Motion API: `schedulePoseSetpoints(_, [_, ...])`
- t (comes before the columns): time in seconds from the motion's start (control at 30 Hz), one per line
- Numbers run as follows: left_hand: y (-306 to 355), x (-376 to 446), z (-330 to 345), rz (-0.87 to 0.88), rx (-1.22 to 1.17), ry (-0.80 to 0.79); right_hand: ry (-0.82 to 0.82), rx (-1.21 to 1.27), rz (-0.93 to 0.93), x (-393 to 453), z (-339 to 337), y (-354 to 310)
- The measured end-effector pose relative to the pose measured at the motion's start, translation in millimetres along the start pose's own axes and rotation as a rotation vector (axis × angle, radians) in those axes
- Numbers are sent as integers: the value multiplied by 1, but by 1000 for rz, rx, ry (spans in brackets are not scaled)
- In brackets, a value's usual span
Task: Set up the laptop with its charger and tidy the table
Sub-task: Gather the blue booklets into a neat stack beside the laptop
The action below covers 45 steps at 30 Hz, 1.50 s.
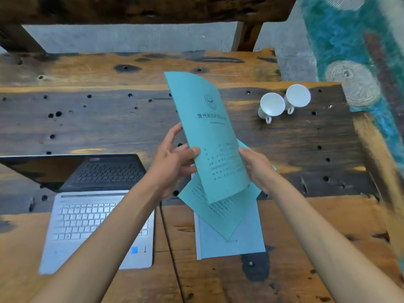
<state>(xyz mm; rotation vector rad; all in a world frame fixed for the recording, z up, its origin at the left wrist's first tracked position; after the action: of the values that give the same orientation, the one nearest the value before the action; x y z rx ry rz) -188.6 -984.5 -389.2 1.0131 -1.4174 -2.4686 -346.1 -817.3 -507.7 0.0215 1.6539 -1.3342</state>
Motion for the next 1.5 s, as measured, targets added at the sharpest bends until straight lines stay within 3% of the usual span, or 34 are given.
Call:
schedulePoseSetpoints(0.17, [-7,-36,3,-97,88,-214,-79,211,-12,-55,-21,18])
schedulePoseSetpoints(0.27, [-17,-42,0,-165,152,-279,-36,257,-37,-83,-40,32])
schedulePoseSetpoints(0.57, [-74,12,-14,-299,519,-120,241,287,53,-122,-69,109])
schedulePoseSetpoints(0.8, [-105,72,-25,-332,726,-29,303,421,124,-92,-55,143])
schedulePoseSetpoints(1.13, [-133,101,-36,-287,921,-64,415,443,198,-68,-48,174])
schedulePoseSetpoints(1.3, [-137,100,-40,-290,940,-80,501,261,171,-64,-59,172])
schedulePoseSetpoints(1.5, [-143,101,-42,-388,789,-90,615,150,134,-65,-73,166])
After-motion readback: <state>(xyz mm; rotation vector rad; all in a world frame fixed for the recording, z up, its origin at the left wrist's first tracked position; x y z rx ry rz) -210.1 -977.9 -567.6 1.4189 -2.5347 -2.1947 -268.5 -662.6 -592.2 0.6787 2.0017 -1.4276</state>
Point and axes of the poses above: each hand's wrist, its own x-axis towards the middle knuckle, its own z-axis out of the palm, y = z × x, the point moved 9 cm from there along x, towards the middle knuckle, and after that the axes turned 2 degrees about -z, right-handed, at the moved point
